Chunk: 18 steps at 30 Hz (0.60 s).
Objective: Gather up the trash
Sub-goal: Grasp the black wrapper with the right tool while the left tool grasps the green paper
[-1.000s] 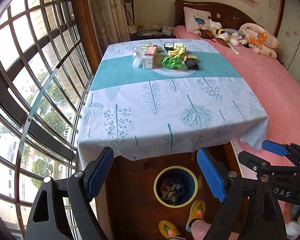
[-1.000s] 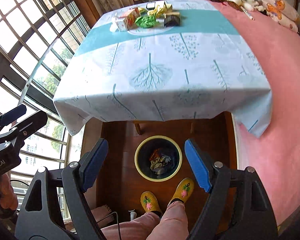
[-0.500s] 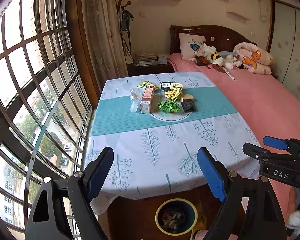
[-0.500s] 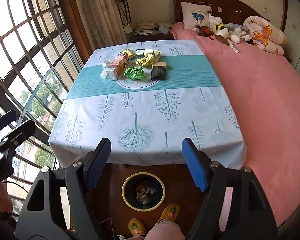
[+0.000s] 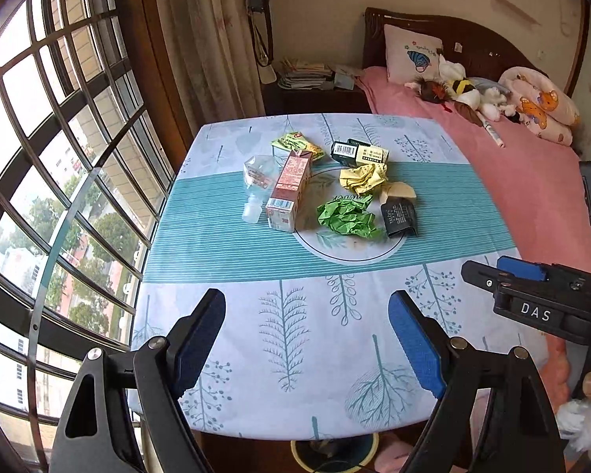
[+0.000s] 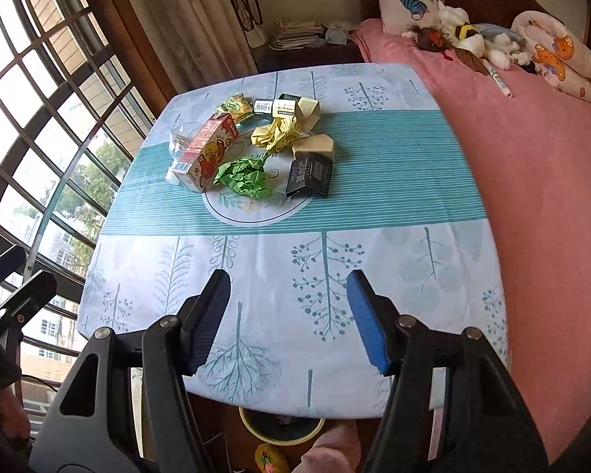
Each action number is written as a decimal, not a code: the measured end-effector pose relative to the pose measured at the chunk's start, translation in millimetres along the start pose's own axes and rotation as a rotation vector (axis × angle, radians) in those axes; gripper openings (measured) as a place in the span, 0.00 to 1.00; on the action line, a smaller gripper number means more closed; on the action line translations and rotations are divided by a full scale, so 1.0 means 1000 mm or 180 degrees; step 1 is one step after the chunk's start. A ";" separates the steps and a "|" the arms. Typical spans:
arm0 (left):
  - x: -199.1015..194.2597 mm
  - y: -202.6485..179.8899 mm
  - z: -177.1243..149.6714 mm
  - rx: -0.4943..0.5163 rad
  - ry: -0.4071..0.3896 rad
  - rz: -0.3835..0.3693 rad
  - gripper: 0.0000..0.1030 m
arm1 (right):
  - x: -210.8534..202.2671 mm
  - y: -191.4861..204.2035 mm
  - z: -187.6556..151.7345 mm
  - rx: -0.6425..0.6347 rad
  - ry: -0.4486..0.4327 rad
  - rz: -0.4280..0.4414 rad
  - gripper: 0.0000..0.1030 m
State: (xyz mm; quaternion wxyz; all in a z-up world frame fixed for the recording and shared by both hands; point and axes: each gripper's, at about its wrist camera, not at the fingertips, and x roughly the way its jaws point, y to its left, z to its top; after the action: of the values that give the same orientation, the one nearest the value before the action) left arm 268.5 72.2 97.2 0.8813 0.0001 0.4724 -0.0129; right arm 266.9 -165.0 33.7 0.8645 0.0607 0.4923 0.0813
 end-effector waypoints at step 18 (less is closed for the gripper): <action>0.141 -0.016 0.078 -0.0702 0.0474 0.0328 0.84 | 0.216 -0.035 0.113 -0.0145 0.0809 0.0354 0.56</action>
State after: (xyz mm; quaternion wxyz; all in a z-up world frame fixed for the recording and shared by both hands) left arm 410.8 51.9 22.9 0.8380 -0.0716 0.5344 0.0844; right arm 475.7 -158.8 -96.6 0.7905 0.0574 0.5917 0.1472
